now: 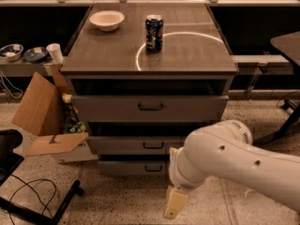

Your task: Open bottom drawer

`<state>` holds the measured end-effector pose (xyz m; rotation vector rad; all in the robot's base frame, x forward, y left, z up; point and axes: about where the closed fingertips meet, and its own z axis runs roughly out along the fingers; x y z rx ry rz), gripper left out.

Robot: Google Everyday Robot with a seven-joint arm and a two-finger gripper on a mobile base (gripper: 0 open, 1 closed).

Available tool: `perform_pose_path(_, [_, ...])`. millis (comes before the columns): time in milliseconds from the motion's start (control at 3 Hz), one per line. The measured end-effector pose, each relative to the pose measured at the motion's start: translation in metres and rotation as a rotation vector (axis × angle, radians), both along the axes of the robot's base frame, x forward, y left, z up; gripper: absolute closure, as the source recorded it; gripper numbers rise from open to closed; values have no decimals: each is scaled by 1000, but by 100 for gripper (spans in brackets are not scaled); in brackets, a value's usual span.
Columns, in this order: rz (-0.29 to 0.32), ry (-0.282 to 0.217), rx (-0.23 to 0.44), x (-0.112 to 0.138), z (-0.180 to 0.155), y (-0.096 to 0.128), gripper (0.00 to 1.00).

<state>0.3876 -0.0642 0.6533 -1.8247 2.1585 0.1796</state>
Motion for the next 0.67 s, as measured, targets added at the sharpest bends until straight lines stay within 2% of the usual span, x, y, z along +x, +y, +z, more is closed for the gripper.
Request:
perform_pose_path(333, [5, 116, -78, -3, -87, -6, 0])
perform_pose_path(667, [3, 188, -167, 12, -164, -10, 0])
